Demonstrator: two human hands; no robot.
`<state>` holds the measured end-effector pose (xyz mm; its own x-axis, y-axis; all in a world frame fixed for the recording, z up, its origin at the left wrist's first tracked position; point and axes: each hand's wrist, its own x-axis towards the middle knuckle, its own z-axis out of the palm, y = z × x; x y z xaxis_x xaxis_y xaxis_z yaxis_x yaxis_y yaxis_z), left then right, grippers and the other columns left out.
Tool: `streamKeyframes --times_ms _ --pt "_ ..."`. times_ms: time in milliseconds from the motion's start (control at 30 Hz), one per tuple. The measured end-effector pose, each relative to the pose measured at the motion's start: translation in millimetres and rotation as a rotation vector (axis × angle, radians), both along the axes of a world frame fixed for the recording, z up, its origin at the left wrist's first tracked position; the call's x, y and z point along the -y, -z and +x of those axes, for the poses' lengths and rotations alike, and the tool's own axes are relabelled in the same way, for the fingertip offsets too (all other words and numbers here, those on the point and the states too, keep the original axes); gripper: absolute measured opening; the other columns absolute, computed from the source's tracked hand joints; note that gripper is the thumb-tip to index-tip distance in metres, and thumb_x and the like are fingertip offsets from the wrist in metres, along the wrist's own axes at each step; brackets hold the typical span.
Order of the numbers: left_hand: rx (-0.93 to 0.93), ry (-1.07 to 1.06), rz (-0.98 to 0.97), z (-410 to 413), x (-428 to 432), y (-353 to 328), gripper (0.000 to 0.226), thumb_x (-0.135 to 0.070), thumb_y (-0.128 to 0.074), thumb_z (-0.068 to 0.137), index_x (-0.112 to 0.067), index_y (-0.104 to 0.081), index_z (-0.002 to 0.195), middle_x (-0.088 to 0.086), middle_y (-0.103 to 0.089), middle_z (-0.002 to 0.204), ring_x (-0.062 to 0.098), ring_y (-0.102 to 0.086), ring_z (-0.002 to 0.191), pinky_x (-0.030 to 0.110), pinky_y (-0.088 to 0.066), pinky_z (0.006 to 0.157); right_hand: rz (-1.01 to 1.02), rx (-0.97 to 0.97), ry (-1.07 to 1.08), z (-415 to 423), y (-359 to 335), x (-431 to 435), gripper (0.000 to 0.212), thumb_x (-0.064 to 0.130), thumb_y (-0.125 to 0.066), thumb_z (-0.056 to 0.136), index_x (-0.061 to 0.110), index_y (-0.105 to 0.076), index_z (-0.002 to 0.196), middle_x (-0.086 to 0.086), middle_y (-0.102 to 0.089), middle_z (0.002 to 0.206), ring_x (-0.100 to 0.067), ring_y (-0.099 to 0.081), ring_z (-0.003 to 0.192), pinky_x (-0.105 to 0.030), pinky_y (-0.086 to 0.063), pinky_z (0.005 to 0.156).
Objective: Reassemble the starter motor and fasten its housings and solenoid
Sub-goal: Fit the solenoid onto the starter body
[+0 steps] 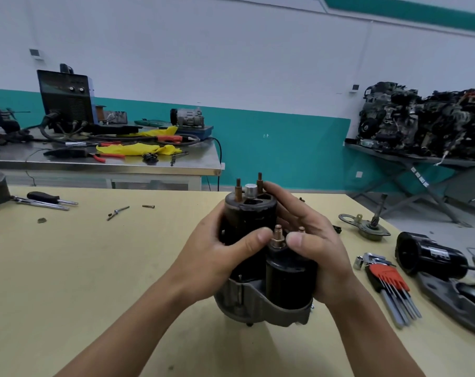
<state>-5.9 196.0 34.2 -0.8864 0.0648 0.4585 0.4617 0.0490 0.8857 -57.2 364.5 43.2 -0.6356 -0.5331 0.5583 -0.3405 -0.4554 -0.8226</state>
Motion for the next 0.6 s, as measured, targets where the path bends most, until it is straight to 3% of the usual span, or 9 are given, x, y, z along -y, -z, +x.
streamKeyframes --times_ms 133,233,367,500,600 --pt "-0.041 -0.096 0.001 2 -4 3 0.047 -0.048 -0.077 0.076 -0.038 -0.061 0.119 -0.01 -0.072 0.114 0.008 -0.069 0.107 0.02 -0.057 0.081 0.042 -0.043 0.005 0 -2 -7 0.057 0.017 -0.054 0.081 0.009 -0.057 0.137 -0.015 -0.064 0.133 -0.033 -0.059 0.125 -0.032 -0.05 0.096" --pt "-0.04 -0.193 0.02 5 -7 5 0.05 -0.053 -0.076 0.078 -0.037 -0.057 0.121 -0.015 -0.071 0.112 0.003 -0.068 0.104 0.021 -0.058 0.079 0.047 -0.06 0.132 3 -2 -10 0.041 0.022 -0.06 0.082 0.021 -0.071 0.122 -0.007 -0.073 0.118 -0.024 -0.068 0.113 -0.025 -0.054 0.088" --pt "-0.041 -0.255 0.028 4 -11 4 0.054 -0.058 -0.068 0.074 -0.037 -0.054 0.121 -0.023 -0.069 0.108 -0.004 -0.067 0.099 0.013 -0.055 0.071 0.059 -0.052 0.243 8 1 -7 0.029 0.02 -0.069 0.082 0.02 -0.075 0.109 -0.008 -0.075 0.107 -0.024 -0.071 0.103 -0.027 -0.056 0.082" --pt "-0.057 -0.256 0.02 6 -14 5 0.052 -0.061 -0.065 0.073 -0.041 -0.051 0.119 -0.026 -0.067 0.107 -0.006 -0.066 0.098 0.01 -0.054 0.068 0.008 -0.045 0.332 14 2 1 0.024 0.026 -0.078 0.068 0.021 -0.077 0.092 -0.003 -0.076 0.087 -0.017 -0.073 0.084 -0.025 -0.057 0.074" --pt "-0.059 -0.266 0.016 5 -16 3 0.048 -0.062 -0.066 0.076 -0.042 -0.051 0.117 -0.027 -0.067 0.106 -0.007 -0.066 0.097 0.01 -0.054 0.067 -0.005 -0.051 0.323 16 2 1 0.023 0.029 -0.078 0.071 0.024 -0.076 0.093 -0.003 -0.076 0.089 -0.018 -0.073 0.087 -0.025 -0.056 0.075"
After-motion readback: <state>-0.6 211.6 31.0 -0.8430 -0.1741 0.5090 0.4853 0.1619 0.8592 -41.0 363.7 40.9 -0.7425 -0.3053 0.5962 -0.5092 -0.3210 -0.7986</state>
